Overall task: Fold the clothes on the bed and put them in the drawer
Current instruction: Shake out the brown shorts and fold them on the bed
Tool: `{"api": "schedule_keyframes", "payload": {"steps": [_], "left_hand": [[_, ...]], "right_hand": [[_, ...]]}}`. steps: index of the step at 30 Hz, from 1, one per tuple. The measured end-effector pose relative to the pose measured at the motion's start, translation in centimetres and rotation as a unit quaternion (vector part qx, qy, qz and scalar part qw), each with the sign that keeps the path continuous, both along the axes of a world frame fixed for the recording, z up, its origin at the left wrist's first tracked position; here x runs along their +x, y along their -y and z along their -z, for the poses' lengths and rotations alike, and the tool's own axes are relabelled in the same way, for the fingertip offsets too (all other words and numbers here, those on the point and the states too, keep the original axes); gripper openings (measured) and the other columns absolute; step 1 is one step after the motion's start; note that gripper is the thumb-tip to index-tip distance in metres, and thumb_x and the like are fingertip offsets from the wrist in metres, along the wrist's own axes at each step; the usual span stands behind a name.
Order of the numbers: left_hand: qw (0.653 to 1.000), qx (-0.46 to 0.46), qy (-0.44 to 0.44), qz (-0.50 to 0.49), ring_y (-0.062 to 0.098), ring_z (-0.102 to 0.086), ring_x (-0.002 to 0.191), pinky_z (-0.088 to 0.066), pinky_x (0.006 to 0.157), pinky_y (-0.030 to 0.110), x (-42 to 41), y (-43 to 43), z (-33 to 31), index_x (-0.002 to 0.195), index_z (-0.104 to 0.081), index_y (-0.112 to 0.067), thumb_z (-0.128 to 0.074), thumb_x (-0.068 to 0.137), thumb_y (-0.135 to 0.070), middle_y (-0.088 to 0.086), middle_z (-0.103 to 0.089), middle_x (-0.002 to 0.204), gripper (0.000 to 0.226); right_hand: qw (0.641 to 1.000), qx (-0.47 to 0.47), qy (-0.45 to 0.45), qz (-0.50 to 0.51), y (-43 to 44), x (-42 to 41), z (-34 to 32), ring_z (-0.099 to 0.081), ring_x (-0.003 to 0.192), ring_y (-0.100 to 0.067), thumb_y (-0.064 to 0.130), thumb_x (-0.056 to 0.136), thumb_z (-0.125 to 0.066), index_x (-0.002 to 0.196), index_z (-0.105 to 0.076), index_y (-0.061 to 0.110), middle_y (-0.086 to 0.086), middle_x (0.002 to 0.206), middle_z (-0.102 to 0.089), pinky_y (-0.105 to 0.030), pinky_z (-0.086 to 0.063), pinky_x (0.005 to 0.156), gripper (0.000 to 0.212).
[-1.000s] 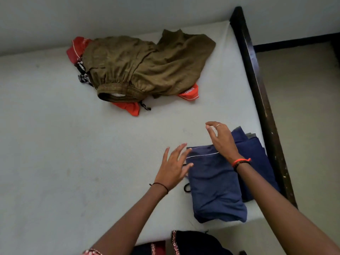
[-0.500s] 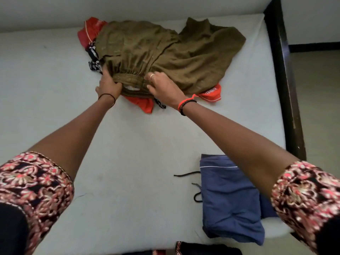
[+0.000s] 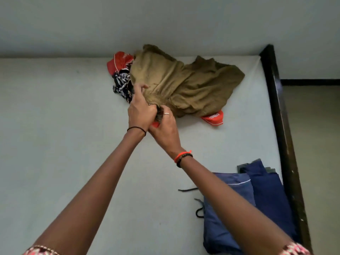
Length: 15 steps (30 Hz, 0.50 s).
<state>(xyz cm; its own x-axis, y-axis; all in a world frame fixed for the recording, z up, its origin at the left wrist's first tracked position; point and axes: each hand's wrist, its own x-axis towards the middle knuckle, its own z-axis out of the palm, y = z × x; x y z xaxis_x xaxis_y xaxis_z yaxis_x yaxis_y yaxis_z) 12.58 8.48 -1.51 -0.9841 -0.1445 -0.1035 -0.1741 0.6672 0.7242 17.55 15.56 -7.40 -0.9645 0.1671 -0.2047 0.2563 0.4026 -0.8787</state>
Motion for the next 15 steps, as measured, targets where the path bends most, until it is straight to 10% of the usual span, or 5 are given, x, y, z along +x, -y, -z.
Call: {"api": "schedule_keyframes", "payload": {"steps": [8,15], "left_hand": [[0.992,0.064,-0.067,0.083,0.022,-0.059,0.086,-0.047,0.073,0.028,3.0,-2.3,-13.6,0.1,-0.052,-0.026,-0.055,0.07,0.0,0.004,-0.061,0.102,0.04],[0.986,0.046,-0.098,0.123,0.004,-0.047,0.075,-0.034,0.062,-0.002,2.6,-2.8,-29.1,0.102,-0.059,-0.023,-0.056,0.077,0.001,0.009,-0.054,0.103,0.035]], "right_hand": [[0.989,-0.092,-0.095,0.074,-2.7,5.0,-12.2,-0.059,0.097,-0.009,0.023,0.077,-0.077,0.112,-0.04,0.024,-0.003,0.109,-0.06,-0.009,-0.045,0.08,0.051],[0.983,0.129,-0.132,-0.012,-6.4,6.6,-20.5,-0.044,0.13,-0.02,0.034,0.079,-0.07,0.138,-0.041,0.015,-0.004,0.135,-0.052,-0.04,-0.035,0.11,0.068]]}}
